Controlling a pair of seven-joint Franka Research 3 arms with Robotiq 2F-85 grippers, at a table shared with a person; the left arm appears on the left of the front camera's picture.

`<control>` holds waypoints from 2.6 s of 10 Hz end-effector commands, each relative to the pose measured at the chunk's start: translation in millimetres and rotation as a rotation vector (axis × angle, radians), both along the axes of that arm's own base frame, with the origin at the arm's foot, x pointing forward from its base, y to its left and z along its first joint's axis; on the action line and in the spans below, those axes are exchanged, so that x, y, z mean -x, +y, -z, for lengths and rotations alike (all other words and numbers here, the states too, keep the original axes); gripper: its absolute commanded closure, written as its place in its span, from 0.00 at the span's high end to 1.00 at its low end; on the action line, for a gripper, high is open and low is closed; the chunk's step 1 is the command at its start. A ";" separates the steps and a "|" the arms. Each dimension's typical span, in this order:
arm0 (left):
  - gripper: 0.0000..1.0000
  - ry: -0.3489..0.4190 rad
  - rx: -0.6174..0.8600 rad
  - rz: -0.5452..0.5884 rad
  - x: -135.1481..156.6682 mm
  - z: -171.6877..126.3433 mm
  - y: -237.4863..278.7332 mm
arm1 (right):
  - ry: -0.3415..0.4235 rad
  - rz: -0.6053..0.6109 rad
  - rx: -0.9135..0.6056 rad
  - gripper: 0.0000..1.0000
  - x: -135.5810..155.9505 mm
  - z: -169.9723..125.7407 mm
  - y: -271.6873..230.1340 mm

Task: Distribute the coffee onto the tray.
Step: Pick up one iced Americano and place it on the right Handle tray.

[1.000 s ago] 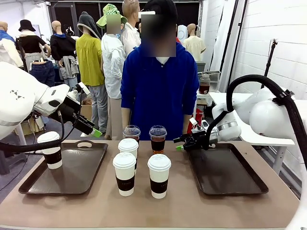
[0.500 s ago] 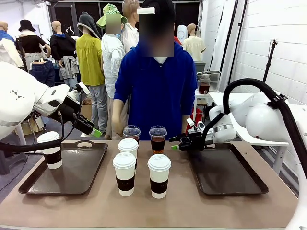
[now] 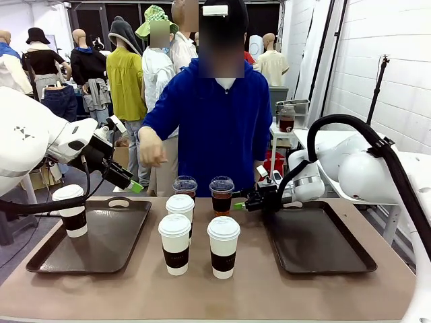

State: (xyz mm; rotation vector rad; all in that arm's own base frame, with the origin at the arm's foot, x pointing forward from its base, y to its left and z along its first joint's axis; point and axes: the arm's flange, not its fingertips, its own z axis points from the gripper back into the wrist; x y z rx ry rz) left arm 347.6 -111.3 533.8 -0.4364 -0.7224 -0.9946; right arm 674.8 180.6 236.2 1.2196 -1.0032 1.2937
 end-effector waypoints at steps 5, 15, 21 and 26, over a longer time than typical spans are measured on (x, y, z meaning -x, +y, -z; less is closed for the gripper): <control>1.00 0.002 0.017 0.015 -1.8 1.3 1.3 | -0.032 0.024 -0.026 1.00 -9.1 3.6 17.9; 1.00 0.002 0.017 0.015 -1.8 1.3 1.3 | -0.006 -0.053 -0.025 1.00 -21.6 7.9 51.9; 1.00 0.002 0.017 0.015 -1.8 1.3 1.3 | 0.003 -0.074 -0.013 0.83 -20.3 5.3 58.7; 1.00 0.002 0.017 0.015 -1.8 1.3 1.3 | 0.014 -0.091 -0.036 0.83 -11.9 -11.4 50.0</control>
